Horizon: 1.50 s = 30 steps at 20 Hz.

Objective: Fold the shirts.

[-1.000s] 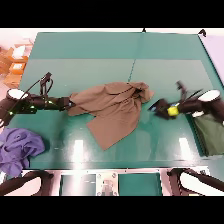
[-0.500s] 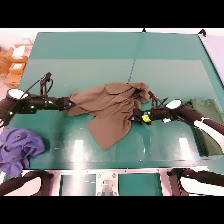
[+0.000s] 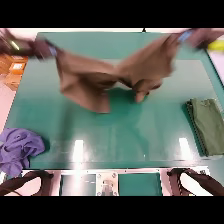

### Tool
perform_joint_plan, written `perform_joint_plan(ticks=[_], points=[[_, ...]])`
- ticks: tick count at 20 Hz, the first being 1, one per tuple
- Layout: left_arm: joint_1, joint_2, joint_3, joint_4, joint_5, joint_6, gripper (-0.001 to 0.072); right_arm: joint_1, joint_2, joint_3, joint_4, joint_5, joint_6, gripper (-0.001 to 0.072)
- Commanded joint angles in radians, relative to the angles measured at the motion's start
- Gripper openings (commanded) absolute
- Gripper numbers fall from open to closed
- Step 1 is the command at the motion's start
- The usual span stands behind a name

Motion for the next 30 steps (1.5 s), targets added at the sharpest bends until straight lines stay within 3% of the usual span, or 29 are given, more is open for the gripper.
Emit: perform_joint_plan(ticks=[1, 3, 8, 14, 18, 21, 24, 27, 28, 29, 30], points=[[0.000, 0.000, 0.457, 0.023, -0.101, -0.147, 0.0023, -0.151, 0.132, 0.327, -0.002, 0.051, 0.009, 0.0021], [0.000, 0.038, 0.558, 0.023, -0.095, -0.179, 0.0023, -0.206, 0.185, 0.391, -0.022, 0.050, 0.008, 0.0021], [0.000, 0.132, 0.555, 0.074, -0.122, -0.179, 0.0023, -0.223, 0.235, 0.401, -0.098, 0.028, 0.006, 0.0021], [0.000, 0.101, 0.221, 0.102, -0.031, -0.124, 0.0024, -0.216, 0.062, 0.301, -0.095, 0.027, 0.006, 0.0021], [-0.029, -0.129, 0.124, 0.101, 0.042, -0.046, 0.0024, -0.136, -0.134, 0.115, -0.097, -0.034, -0.055, 0.0021], [-0.068, -0.397, 0.125, 0.101, 0.116, 0.017, 0.0024, -0.077, -0.318, -0.031, -0.097, -0.197, -0.105, 0.0022], [-0.065, -0.615, 0.125, 0.046, 0.251, 0.024, 0.0024, -0.043, -0.541, -0.050, -0.094, -0.293, -0.106, 0.0021], [-0.065, -0.695, 0.125, 0.007, 0.358, 0.072, 0.0026, -0.029, -0.682, -0.050, -0.068, -0.331, -0.098, 0.0043], [-0.064, -0.697, 0.126, 0.005, 0.373, 0.075, 0.0224, -0.033, -0.703, -0.050, -0.069, -0.324, -0.095, 0.0200], [-0.055, -0.697, 0.141, 0.006, 0.355, 0.074, 0.0595, -0.047, -0.707, -0.050, -0.070, -0.303, -0.095, 0.0278], [-0.034, -0.697, 0.169, 0.010, 0.296, 0.074, 0.0705, -0.072, -0.703, -0.043, -0.069, -0.261, -0.095, 0.0278]])
